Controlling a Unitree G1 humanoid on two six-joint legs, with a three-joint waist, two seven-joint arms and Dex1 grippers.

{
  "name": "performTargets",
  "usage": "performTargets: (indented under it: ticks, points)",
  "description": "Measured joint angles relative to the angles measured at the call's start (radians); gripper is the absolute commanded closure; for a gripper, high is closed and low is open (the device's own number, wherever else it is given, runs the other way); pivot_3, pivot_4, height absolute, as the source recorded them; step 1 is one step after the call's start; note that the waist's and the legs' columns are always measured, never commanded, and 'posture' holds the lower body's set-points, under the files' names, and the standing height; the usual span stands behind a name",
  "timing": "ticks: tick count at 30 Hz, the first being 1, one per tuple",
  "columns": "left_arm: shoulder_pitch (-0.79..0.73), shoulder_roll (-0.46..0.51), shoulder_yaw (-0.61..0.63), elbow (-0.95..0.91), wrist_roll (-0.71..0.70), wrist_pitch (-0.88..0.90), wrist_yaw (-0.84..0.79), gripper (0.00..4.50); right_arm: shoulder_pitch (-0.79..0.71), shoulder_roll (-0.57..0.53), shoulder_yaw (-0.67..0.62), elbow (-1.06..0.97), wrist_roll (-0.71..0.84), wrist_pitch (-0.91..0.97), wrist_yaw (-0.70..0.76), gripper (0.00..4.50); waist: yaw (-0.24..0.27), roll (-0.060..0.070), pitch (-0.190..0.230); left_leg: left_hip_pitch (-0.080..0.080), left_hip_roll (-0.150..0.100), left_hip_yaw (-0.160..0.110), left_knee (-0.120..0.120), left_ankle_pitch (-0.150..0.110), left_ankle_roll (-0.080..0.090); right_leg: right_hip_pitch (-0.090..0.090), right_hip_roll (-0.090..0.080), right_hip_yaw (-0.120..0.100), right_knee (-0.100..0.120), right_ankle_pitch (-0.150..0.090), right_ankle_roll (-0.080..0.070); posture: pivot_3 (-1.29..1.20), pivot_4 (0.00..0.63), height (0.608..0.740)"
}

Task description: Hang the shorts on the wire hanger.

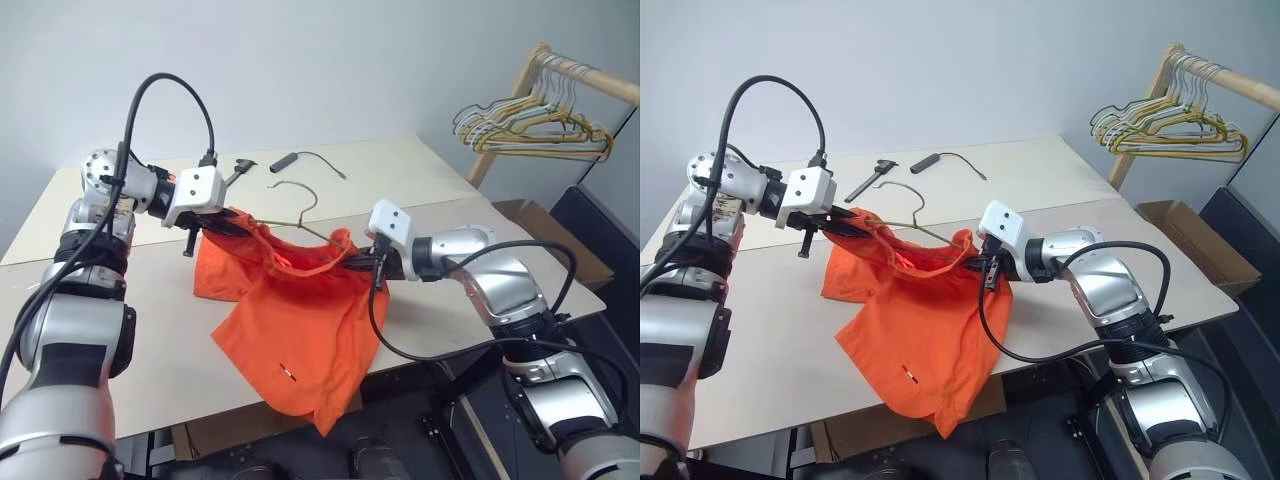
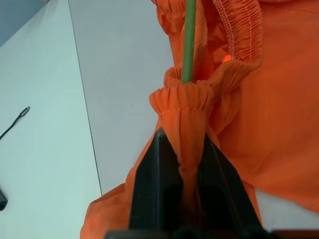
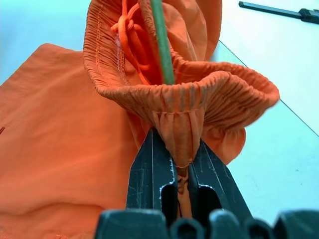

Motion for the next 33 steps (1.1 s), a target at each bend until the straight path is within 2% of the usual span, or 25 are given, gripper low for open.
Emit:
performTargets:
  ticks: [8, 14, 18, 23, 28, 33]
  points:
    - [0.0, -0.03, 0.048, 0.032, -0.001, 0.006, 0.058, 2.01, 0.001, 0.001, -0.004, -0.006, 0.002, 0.009, -0.034, 4.5, 0.001, 0.0, 0.0, 0.0, 0.0, 0.0, 0.0, 0.0, 0.0, 0.0, 0.0, 0.0, 0.0, 0.0, 0.0, -0.13, 0.0, 0.74]
    - [0.0, -0.023, 0.17, 0.031, -0.088, 0.071, 0.054, 0.01, 0.032, -0.014, -0.067, -0.067, 0.024, 0.089, -0.086, 4.5, -0.006, 0.0, 0.0, -0.001, 0.001, 0.0, 0.0, 0.0, 0.0, 0.0, 0.0, 0.0, 0.0, 0.0, 0.0, -0.16, 0.0, 0.74]
    - [0.02, -0.007, 0.257, 0.003, -0.139, 0.121, 0.124, 0.01, 0.077, -0.044, -0.145, -0.138, 0.051, 0.187, -0.145, 4.5, -0.011, 0.0, 0.0, 0.0, 0.001, -0.001, 0.0, 0.0, 0.0, 0.0, -0.001, 0.0, 0.0, 0.0, 0.0, -0.16, 0.0, 0.74]
    - [0.105, -0.091, 0.377, -0.148, -0.269, 0.221, 0.245, 0.01, 0.103, -0.042, -0.28, -0.259, 0.095, 0.424, -0.278, 4.5, -0.015, 0.0, 0.0, 0.0, 0.001, -0.001, 0.0, 0.0, 0.0, 0.0, -0.002, 0.0, 0.001, 0.001, 0.001, -0.19, 0.0, 0.74]
    - [0.283, -0.159, 0.414, -0.45, -0.42, 0.391, 0.271, 0.01, 0.095, 0.019, -0.427, -0.37, 0.116, 0.712, -0.441, 4.5, -0.032, 0.001, -0.001, 0.0, 0.002, -0.001, -0.001, 0.0, 0.0, 0.0, -0.001, 0.001, 0.002, 0.001, 0.0, -0.21, 0.0, 0.74]
    - [0.363, -0.184, 0.437, -0.668, -0.528, 0.518, 0.334, 0.01, 0.051, 0.086, -0.523, -0.398, 0.043, 0.931, -0.622, 4.5, -0.05, 0.003, -0.002, 0.001, 0.001, -0.001, -0.001, 0.0, -0.001, 0.0, -0.002, 0.002, 0.001, 0.001, 0.0, -0.23, 0.0, 0.74]
